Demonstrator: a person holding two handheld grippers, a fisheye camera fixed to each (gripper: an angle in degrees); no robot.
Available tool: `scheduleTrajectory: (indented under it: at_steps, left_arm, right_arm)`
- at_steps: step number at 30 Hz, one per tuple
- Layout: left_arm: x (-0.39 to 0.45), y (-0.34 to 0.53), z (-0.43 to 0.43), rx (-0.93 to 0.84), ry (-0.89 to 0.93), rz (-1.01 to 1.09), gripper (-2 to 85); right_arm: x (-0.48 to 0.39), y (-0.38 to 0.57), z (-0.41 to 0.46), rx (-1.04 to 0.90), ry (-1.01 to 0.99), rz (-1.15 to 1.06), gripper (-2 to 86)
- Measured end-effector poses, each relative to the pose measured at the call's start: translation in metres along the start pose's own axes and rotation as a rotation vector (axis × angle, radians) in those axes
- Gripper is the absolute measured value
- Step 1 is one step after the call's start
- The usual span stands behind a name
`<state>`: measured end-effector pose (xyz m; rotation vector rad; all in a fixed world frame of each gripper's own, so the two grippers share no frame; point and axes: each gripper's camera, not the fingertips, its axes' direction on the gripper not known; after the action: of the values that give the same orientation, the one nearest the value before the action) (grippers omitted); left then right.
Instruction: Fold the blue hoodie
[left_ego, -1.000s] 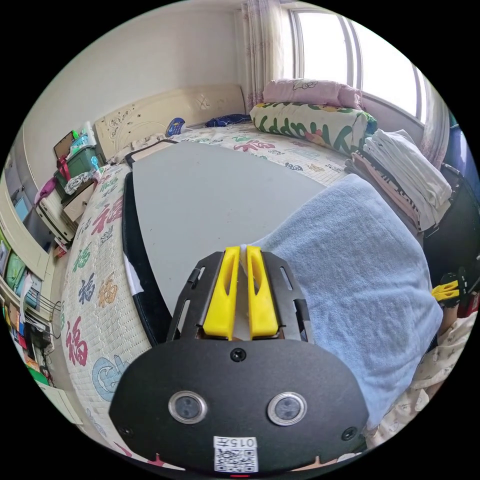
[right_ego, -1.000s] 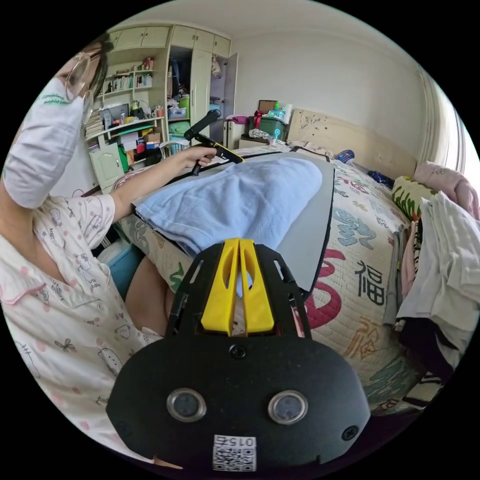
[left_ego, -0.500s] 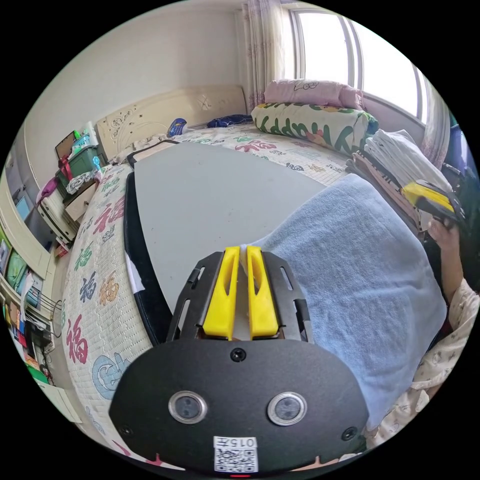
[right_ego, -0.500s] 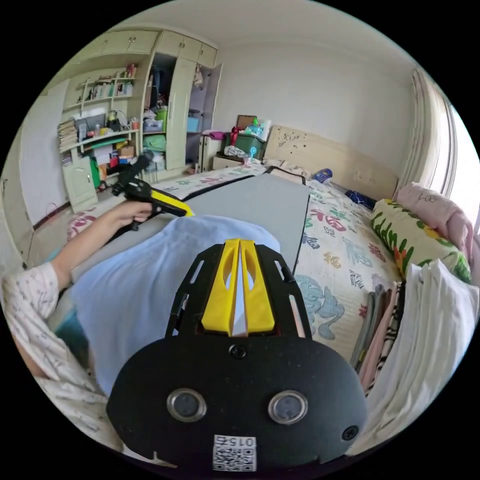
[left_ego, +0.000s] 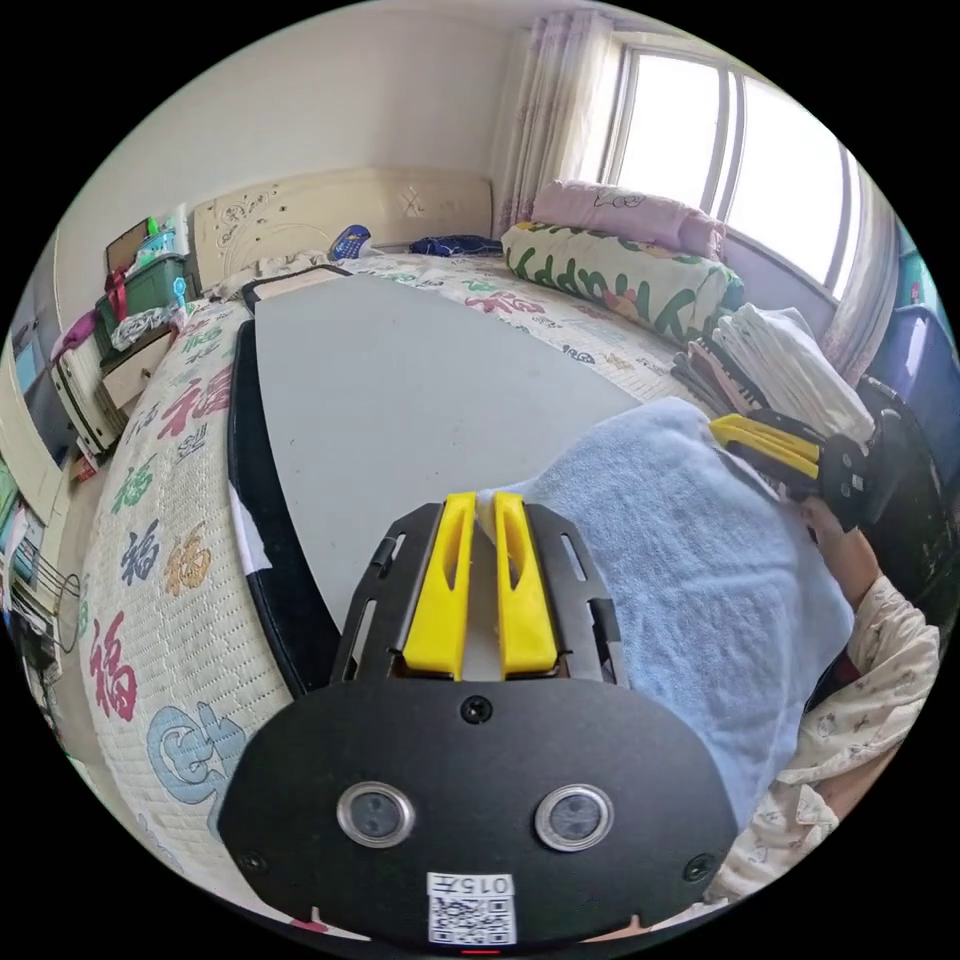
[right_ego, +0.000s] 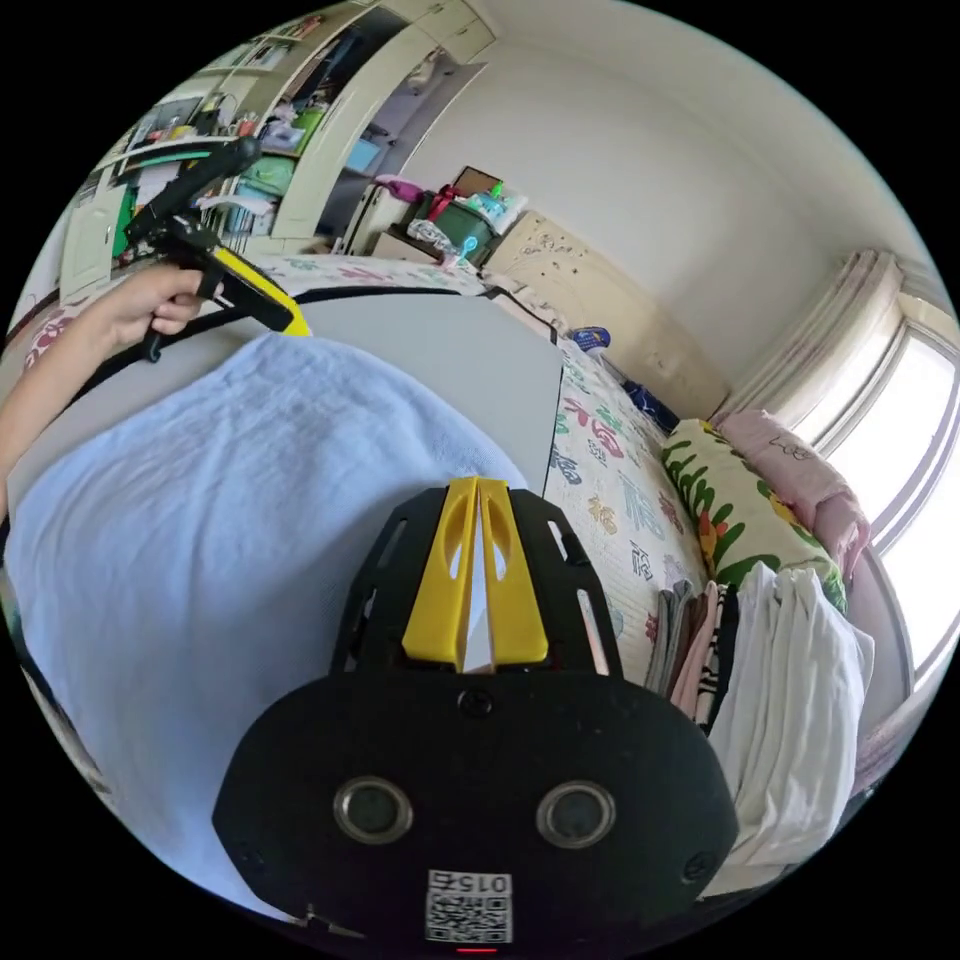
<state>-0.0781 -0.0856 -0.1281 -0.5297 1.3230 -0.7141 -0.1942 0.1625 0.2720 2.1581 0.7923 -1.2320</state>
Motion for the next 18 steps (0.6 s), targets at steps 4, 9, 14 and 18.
scheduleTrajectory:
  at_steps: [4,9,14,18]
  left_arm:
    - [-0.038,0.004,-0.022,0.086,0.121,-0.064,0.0]
    - [-0.071,-0.003,-0.028,0.082,0.194,-0.118,3.2]
    - [-0.098,-0.015,-0.019,0.023,0.351,-0.163,12.6]
    - [-0.116,-0.019,-0.018,0.002,0.382,-0.193,14.2]
  right_arm:
    - [-0.016,0.012,-0.05,0.012,0.061,-0.034,-1.0]
    - [-0.019,0.019,-0.106,0.053,-0.012,-0.061,-1.0]
    - [0.006,0.016,-0.108,-0.081,-0.085,-0.077,-0.8]
    - [0.059,0.01,-0.134,-0.083,-0.189,0.016,-0.7]
